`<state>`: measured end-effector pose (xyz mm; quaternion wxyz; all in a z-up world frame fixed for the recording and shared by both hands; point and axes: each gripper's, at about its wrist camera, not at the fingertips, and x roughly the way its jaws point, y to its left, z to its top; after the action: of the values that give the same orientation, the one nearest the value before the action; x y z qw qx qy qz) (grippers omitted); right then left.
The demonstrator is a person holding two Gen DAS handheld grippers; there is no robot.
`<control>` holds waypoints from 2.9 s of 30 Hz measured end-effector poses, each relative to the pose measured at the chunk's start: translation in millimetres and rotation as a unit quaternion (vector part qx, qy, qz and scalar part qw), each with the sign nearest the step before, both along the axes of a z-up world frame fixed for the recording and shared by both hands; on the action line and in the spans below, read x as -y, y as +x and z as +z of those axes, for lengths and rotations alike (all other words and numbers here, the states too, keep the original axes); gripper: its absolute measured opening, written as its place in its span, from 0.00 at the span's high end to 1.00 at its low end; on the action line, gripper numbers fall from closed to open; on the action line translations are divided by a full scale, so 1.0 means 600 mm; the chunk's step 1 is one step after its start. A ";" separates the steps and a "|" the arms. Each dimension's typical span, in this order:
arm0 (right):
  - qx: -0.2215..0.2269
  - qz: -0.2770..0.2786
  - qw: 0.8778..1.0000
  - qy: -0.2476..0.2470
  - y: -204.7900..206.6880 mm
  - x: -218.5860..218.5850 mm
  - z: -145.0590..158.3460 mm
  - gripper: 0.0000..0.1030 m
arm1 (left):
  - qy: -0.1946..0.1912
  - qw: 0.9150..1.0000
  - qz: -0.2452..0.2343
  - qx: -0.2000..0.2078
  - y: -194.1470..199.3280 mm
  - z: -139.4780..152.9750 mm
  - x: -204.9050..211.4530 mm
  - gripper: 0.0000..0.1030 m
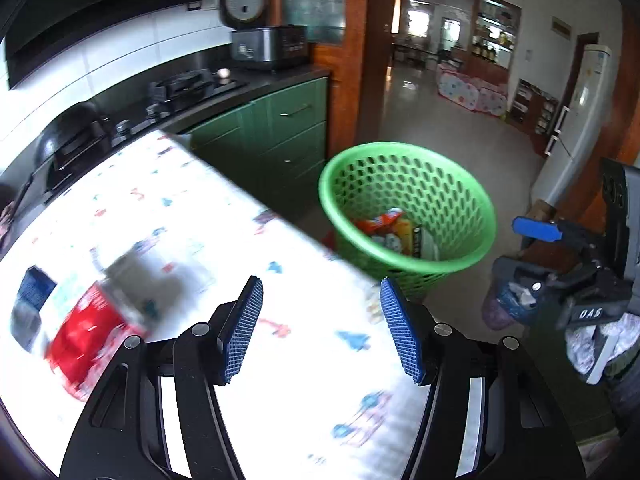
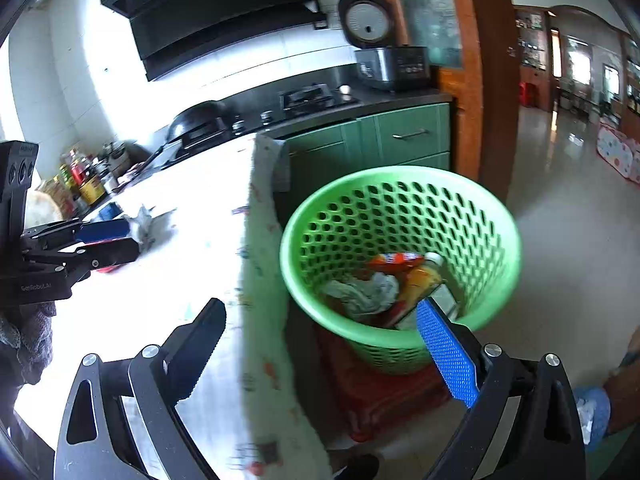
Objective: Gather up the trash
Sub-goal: 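Move both open tools back over the table, then grasp the clear plastic cup with the left tool, then grasp the red Coca-Cola can with the right tool while the left tool holds the cup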
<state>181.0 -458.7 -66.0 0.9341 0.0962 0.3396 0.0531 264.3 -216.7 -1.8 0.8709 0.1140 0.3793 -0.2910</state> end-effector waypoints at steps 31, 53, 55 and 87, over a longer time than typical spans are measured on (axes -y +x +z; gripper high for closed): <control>-0.020 0.152 0.987 -0.040 0.084 -0.314 0.048 0.09 | 0.056 0.998 -0.002 0.009 0.027 -0.056 -0.389 0.19; -0.062 0.184 0.980 -0.042 0.139 -0.444 0.017 0.09 | -0.028 0.996 -0.077 -0.042 0.083 -0.114 -0.414 0.33; -0.063 0.185 0.980 -0.040 0.141 -0.450 0.017 0.09 | -0.031 0.996 -0.067 -0.045 0.082 -0.115 -0.420 0.36; -0.246 -0.074 0.918 0.301 0.314 -0.481 -0.050 0.09 | -0.071 0.995 0.066 -0.022 -0.036 -0.079 -0.539 0.37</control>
<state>369.4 -170.2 -96.2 0.7492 0.4082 0.5184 0.0580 242.6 106.8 -49.1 0.8857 0.0201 0.3833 -0.2611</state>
